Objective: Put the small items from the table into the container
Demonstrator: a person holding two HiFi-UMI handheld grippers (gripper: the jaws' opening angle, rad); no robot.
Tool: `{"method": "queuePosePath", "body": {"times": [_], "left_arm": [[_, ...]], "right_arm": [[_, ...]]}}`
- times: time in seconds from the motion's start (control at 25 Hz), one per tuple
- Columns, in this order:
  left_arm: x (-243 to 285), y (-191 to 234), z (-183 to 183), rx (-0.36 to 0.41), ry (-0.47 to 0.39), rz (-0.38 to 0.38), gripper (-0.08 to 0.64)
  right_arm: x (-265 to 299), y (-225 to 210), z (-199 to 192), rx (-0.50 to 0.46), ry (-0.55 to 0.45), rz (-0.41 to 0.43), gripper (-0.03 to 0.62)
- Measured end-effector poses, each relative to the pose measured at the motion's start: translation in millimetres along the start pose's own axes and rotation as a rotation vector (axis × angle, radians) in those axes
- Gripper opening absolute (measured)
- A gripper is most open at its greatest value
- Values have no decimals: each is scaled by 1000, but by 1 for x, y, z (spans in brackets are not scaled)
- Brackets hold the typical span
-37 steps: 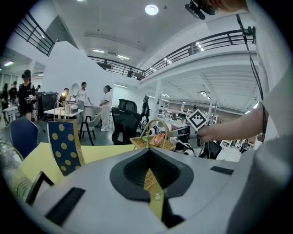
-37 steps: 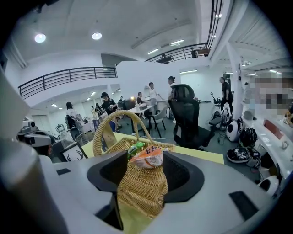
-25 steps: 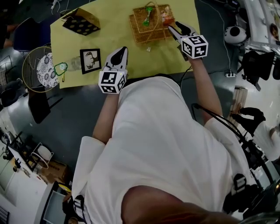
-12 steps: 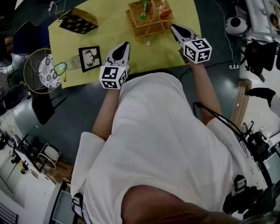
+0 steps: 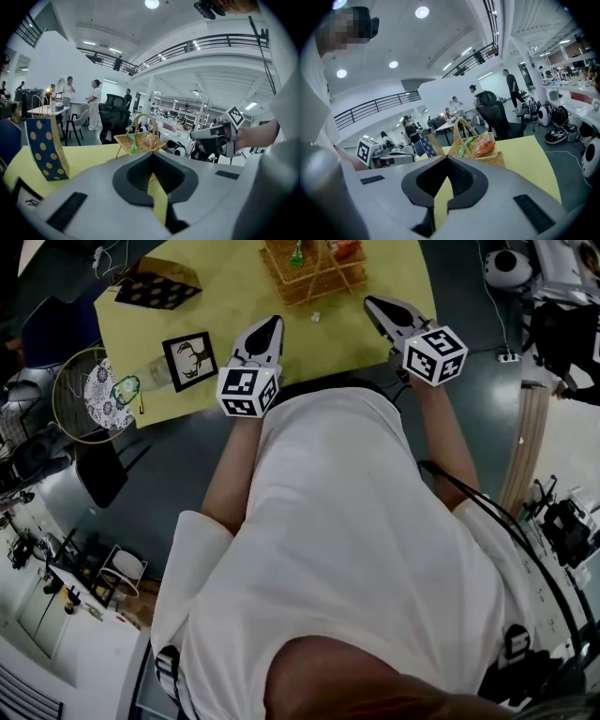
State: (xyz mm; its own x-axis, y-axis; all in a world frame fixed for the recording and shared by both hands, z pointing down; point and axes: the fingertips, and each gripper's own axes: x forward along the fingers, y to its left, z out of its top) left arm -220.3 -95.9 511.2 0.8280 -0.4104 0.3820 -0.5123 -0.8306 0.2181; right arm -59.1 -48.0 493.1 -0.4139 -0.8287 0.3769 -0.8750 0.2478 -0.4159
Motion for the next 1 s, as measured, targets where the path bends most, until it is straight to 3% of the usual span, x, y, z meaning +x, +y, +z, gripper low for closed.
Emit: {"method": "queuePosePath", "body": {"times": [0.32,0.52,1.0], "left_arm": [[21,-13,-17,21,51,-57,8],[34,-21,-32,35,88,-53,8],[92,-19,-133,38,331,-48,10]], "right_arm": [[-21,4,-30,44,32,-35,15],[-33,6,-44,47,49,-33,15],[-60,3,-75,58,106,-13,15]]}}
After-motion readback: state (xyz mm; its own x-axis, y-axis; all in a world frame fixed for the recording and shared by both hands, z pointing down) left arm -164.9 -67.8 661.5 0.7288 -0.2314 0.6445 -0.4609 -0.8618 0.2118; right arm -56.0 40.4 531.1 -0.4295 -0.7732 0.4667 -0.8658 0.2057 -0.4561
